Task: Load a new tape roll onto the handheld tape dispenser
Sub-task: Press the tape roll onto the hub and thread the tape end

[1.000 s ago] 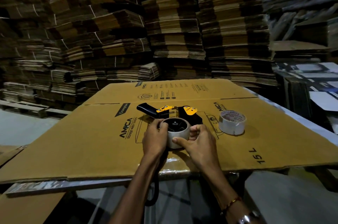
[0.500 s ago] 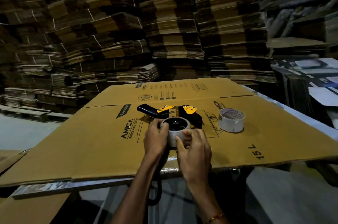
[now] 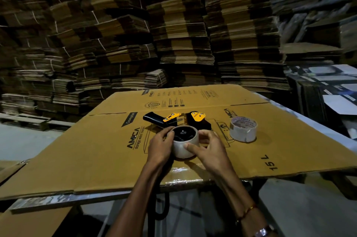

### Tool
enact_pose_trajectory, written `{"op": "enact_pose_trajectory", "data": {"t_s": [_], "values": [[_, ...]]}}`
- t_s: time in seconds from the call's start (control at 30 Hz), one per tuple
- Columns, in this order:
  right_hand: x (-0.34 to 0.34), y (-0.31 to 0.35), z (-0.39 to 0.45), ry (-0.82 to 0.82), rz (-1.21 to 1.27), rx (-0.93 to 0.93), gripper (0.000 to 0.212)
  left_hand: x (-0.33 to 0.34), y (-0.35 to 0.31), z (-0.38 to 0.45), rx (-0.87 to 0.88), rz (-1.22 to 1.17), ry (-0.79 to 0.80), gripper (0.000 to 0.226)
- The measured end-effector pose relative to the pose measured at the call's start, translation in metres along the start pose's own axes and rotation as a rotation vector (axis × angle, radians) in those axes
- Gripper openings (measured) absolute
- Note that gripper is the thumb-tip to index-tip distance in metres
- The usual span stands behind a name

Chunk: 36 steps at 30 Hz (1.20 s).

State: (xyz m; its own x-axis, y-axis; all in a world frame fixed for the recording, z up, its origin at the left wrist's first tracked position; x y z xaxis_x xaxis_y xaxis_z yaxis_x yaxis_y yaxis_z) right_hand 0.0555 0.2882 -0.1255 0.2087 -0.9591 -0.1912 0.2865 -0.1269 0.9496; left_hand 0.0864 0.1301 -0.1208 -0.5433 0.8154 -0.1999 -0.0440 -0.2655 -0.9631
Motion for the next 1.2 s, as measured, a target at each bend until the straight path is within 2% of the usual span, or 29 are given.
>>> {"op": "enact_pose_trajectory", "data": {"t_s": [0.13, 0.2, 0.4, 0.53, 0.67, 0.77, 0.87, 1.03, 1.13, 1.2], "values": [[-0.011, 0.001, 0.021, 0.279, 0.074, 0.071, 0.062, -0.002, 0.004, 0.003, -0.015, -0.039, 0.080, 0.025], [-0.012, 0.003, 0.026, 0.336, 0.042, 0.041, 0.060, -0.002, 0.003, 0.004, -0.028, -0.070, 0.100, 0.028], [-0.008, -0.003, 0.028, 0.149, -0.161, -0.045, 0.076, 0.004, 0.001, 0.002, -0.022, -0.193, 0.124, 0.027], [-0.008, 0.000, 0.024, 0.065, -0.296, -0.056, 0.078, 0.004, 0.001, 0.000, 0.080, -0.086, 0.087, 0.033], [-0.010, 0.002, 0.019, 0.004, -0.341, -0.091, 0.064, 0.004, 0.006, 0.000, 0.116, 0.063, 0.218, 0.083], [-0.014, -0.001, 0.019, 0.031, -0.284, -0.088, 0.054, 0.007, 0.005, -0.001, 0.120, 0.076, 0.291, 0.100], [-0.017, -0.004, 0.021, 0.129, -0.157, -0.051, 0.063, 0.004, 0.007, 0.002, 0.098, 0.061, 0.298, 0.111], [-0.017, -0.007, 0.025, 0.272, -0.074, 0.001, 0.068, -0.001, 0.001, -0.003, 0.098, 0.025, 0.379, 0.094], [-0.019, -0.006, 0.025, 0.260, -0.055, 0.006, 0.065, -0.001, 0.001, -0.003, 0.100, 0.046, 0.416, 0.119], [-0.018, -0.005, 0.024, 0.221, -0.108, -0.012, 0.063, -0.001, 0.002, -0.003, 0.121, 0.050, 0.379, 0.120]]}}
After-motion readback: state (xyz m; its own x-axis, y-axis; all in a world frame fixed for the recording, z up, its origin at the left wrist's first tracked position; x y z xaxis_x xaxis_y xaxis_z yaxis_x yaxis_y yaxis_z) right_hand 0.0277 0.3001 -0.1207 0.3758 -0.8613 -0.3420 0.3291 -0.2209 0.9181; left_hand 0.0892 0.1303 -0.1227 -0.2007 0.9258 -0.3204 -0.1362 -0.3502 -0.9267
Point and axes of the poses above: each hand's wrist, its own z-axis towards the middle knuckle, its own x-axis out of the palm, y = z × x, the point moved 2 cm from there along z, towards the middle knuckle, and after that the axes turned 1 degree about -y, right-handed, at the moved point
